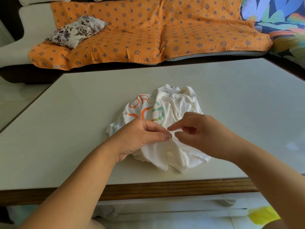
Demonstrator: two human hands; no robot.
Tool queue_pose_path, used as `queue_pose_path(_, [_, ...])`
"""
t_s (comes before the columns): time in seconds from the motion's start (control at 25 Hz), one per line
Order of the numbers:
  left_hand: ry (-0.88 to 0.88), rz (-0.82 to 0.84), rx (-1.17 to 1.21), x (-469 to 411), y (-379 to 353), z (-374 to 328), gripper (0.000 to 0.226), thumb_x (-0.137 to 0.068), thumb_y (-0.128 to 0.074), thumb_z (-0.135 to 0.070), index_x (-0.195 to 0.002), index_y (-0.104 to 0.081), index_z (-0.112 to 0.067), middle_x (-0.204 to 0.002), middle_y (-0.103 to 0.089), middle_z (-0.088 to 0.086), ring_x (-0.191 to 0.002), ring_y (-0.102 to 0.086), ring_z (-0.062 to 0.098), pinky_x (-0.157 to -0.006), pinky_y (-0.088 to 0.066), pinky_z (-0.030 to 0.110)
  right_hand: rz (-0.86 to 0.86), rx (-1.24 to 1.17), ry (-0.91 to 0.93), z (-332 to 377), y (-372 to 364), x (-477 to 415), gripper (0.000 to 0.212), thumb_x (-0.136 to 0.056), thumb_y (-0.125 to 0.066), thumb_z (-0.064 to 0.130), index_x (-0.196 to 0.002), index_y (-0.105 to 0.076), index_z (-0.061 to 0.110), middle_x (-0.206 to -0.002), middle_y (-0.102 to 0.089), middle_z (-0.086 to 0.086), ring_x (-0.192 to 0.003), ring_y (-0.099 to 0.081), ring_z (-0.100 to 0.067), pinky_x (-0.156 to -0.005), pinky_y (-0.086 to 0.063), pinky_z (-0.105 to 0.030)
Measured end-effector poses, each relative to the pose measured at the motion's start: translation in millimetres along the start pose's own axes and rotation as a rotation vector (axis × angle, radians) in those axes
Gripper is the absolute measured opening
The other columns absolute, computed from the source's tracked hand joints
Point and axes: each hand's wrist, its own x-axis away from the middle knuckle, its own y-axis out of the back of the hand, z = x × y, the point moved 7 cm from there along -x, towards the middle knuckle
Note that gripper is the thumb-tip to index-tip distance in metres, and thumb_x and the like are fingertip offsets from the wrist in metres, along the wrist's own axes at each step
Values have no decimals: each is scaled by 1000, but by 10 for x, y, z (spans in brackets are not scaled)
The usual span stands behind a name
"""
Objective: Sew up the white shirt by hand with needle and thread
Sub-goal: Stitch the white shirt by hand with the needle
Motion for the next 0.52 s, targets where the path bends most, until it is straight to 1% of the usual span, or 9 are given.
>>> queue_pose_path(0.08, [3, 0, -2, 3, -1, 0, 19, -67, -75, -35, -84, -80, -26, -95, -77, -6, -97, -67, 1, -93, -43, 20, 3, 15, 9, -3, -40, 2, 9, -86, -68, 33, -88, -76, 35, -70, -48, 10, -65, -48, 1, -64, -38, -10])
queue_pose_path(0.12, [7, -7, 2, 6, 5, 4, 17, -68, -75, -34, -83, -80, -26, -94, -77, -6, -95, -67, 1, -90, -43, 18, -11, 14, 3, -19, -34, -5, 8, -85, -69, 34, -84, -76, 32, -70, -50, 9, -65, -48, 1, -63, -37, -10])
queue_pose_path(0.24, [22, -19, 0, 10, 19, 8, 12, -74, -76, -28, -85, -80, -24, -93, -77, -6, -92, -68, -1, -85, -45, 14, -72, 4, -15, -63, 23, -23, 10, -86, -68, 29, -80, -75, 24, -74, -55, 8, -66, -48, -1, -63, -37, -12])
queue_pose_path(0.4, [14, -13, 3, 19, 15, 4, 17, -65, -76, -35, -80, -80, -27, -93, -77, -6, -96, -67, -1, -92, -42, 17, -304, 8, -68, -190, 254, -54, 12, -86, -68, 16, -75, -72, 16, -75, -59, 1, -65, -49, -8, -59, -37, -13])
queue_pose_path(0.44, [11, -12, 5, 19, 14, 3, 17, -64, -76, -35, -78, -80, -28, -92, -77, -7, -96, -67, -2, -92, -42, 17, -357, 24, -102, -236, 311, -61, 12, -86, -67, 15, -75, -72, 14, -76, -60, -1, -64, -49, -10, -57, -36, -13])
queue_pose_path(0.52, [8, -7, 13, 13, 7, 1, 14, -64, -75, -35, -76, -80, -30, -92, -77, -7, -95, -67, -3, -89, -41, 16, -408, 67, -159, -305, 370, -80, 13, -87, -65, 14, -76, -72, 12, -80, -62, -4, -64, -49, -11, -56, -35, -15])
